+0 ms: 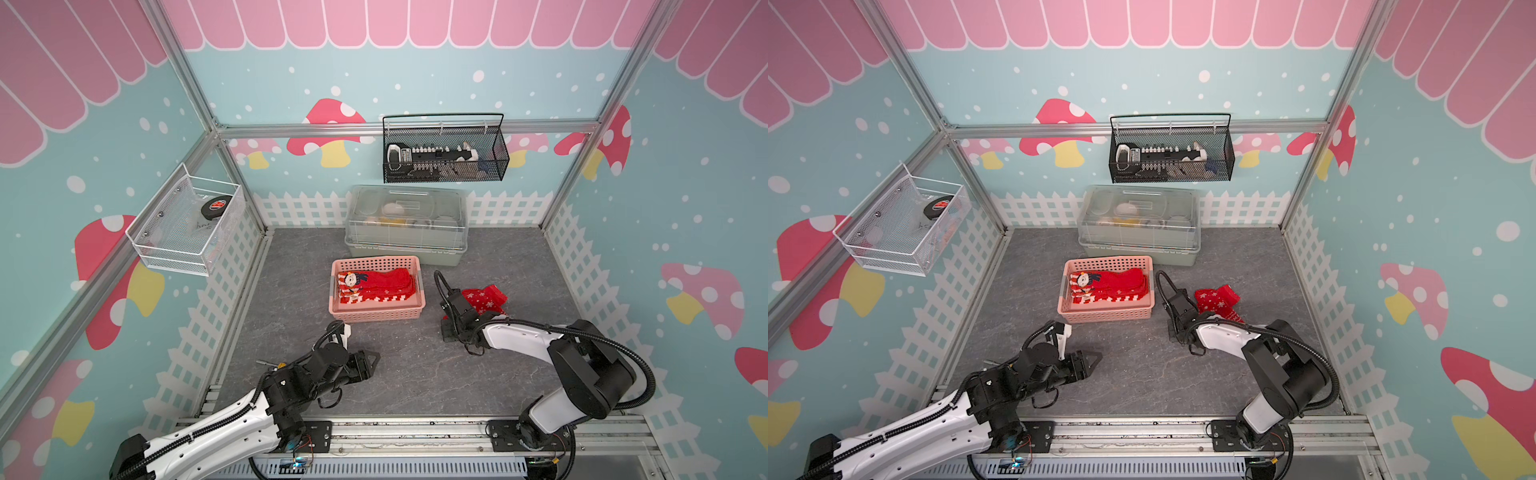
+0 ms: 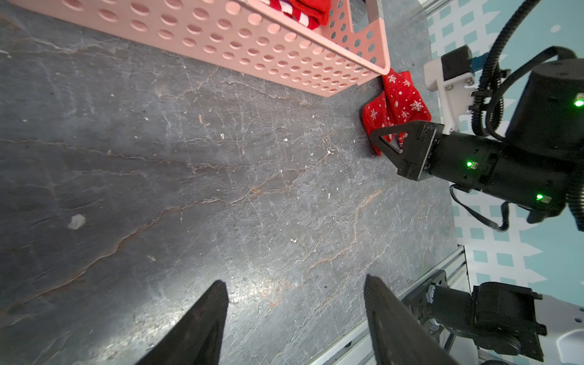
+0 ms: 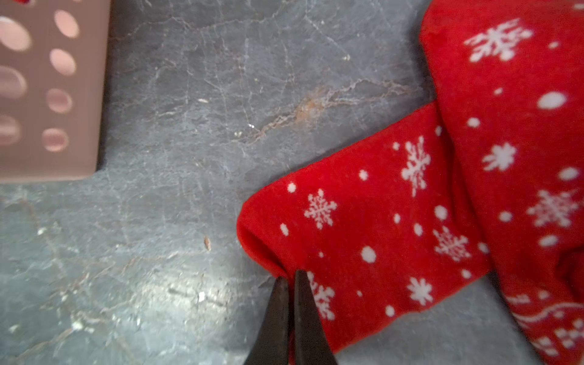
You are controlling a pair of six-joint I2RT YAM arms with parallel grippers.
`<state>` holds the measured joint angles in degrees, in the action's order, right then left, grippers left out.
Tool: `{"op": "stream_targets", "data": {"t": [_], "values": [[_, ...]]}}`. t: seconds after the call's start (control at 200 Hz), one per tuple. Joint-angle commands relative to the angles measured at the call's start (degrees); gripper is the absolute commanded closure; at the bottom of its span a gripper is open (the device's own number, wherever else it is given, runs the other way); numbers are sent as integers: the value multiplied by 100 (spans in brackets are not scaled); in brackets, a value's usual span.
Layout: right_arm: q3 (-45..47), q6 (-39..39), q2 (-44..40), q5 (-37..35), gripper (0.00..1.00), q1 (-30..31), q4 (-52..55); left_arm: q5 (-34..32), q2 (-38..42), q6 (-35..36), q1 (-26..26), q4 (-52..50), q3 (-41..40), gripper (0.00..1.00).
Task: Place the socks together as a pair
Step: Pick up the sock at the center of the board, then flatten out the sock at the center of the board.
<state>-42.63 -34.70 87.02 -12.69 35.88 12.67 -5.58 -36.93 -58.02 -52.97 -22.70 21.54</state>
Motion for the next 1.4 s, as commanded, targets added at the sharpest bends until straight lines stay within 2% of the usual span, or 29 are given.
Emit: {"op": "stream_targets", "data": {"t": [0.0,0.2,0.44,0.735,0.815,0.885,1.036,1.166,1.276,1.396], "values": [[-354,119,-821,68,100,-16,169,-116,78,89,-29,-87,184,32],[-1179,619,-1870,-86,100,-11,718,-239,250,124,-33,-288,243,32],[-1950,940,-2536,-162,100,-15,1247,-440,111,150,-38,-289,348,31],[-1591,110,-3332,960,100,-11,1098,-513,-145,134,-38,-91,369,31],[-1262,-293,-3524,1430,100,52,686,-566,-164,133,-38,-85,366,31],[-949,-706,-3643,1534,100,331,262,-678,-133,109,-38,-93,345,31],[-444,-1241,-3674,725,100,1698,-849,-1038,73,-92,-37,-216,267,31],[-195,-1642,-3535,416,100,2399,-1763,-1236,356,-336,-37,-270,119,31],[-37,-1803,-3653,-208,100,2584,-1429,-1238,494,-382,-37,-270,71,31],[625,-2747,-4025,-1033,100,2591,-560,-1402,438,-432,-38,-270,61,31]]}}
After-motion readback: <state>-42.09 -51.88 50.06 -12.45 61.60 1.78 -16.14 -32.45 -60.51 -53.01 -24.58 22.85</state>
